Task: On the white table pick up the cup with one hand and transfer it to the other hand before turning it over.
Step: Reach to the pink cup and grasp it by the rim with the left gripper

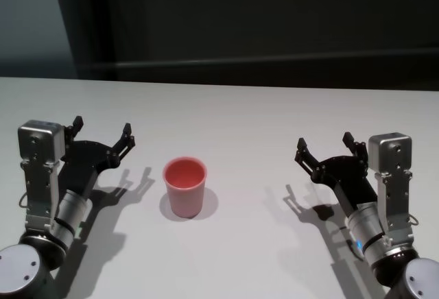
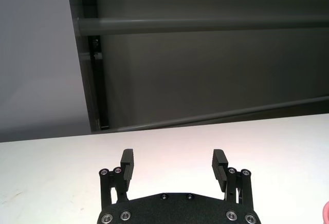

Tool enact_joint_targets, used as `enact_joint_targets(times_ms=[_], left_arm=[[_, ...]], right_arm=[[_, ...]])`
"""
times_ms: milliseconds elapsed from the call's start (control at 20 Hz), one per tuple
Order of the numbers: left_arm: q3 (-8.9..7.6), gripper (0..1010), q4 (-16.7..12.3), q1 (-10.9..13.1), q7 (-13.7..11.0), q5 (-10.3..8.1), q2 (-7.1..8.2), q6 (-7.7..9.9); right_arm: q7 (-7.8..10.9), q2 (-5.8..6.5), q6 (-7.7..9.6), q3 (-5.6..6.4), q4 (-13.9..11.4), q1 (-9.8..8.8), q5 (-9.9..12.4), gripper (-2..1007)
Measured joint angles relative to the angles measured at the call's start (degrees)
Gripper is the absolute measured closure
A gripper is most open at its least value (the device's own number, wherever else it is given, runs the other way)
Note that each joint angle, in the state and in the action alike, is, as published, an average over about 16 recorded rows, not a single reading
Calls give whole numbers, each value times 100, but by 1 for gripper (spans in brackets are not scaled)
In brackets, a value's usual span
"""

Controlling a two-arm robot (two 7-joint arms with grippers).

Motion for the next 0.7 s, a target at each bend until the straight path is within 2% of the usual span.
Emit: enact_joint_targets(times_ms=[700], left_arm=[[0,7,0,0,0,0,0,0]], right_arm=[[0,0,0,0,0,0,0,3]])
